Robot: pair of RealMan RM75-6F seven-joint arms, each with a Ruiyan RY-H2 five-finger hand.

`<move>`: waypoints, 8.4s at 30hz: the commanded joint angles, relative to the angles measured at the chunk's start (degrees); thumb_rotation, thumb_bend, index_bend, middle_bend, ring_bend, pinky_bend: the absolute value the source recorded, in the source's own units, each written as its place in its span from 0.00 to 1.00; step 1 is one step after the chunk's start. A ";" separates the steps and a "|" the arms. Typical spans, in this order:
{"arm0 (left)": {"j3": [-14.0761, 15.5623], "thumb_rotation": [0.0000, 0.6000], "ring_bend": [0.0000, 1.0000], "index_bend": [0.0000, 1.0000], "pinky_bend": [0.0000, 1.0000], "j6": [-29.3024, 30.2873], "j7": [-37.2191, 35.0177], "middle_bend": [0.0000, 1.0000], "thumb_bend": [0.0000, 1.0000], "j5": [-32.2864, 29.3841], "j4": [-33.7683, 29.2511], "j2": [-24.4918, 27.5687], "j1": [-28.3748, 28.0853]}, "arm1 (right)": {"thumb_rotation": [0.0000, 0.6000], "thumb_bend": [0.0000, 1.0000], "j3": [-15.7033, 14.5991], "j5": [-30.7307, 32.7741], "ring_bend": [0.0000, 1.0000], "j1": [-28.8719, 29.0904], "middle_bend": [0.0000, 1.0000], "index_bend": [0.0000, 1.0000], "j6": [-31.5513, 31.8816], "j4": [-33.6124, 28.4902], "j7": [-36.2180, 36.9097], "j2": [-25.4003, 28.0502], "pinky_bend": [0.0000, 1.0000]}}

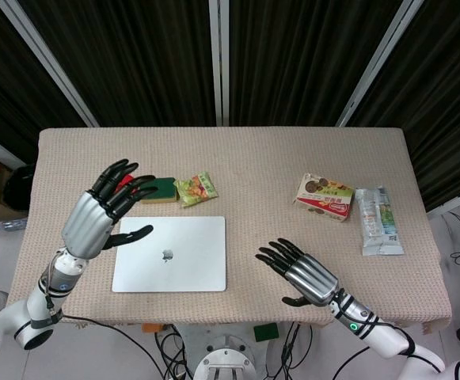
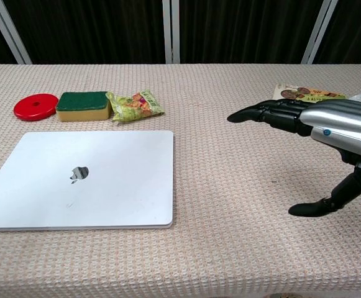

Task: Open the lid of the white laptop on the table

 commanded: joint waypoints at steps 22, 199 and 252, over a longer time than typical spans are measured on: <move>14.16 1.00 0.08 0.24 0.12 -10.60 4.40 0.21 0.09 -13.93 -2.29 5.41 10.24 | 1.00 0.14 -0.91 10.62 0.00 -16.24 0.13 0.00 25.48 3.97 9.06 17.81 0.01; 9.56 1.00 0.11 0.27 0.15 -5.04 2.55 0.25 0.80 -10.21 30.65 -24.41 -0.83 | 1.00 0.75 3.96 16.90 0.00 18.43 0.07 0.00 -15.90 10.01 -8.32 -16.66 0.00; -7.26 1.00 0.11 0.25 0.13 -37.97 3.52 0.23 0.79 -37.08 36.71 -10.72 -19.63 | 1.00 0.75 5.10 28.62 0.00 24.84 0.07 0.00 -23.92 18.74 -10.84 -24.09 0.00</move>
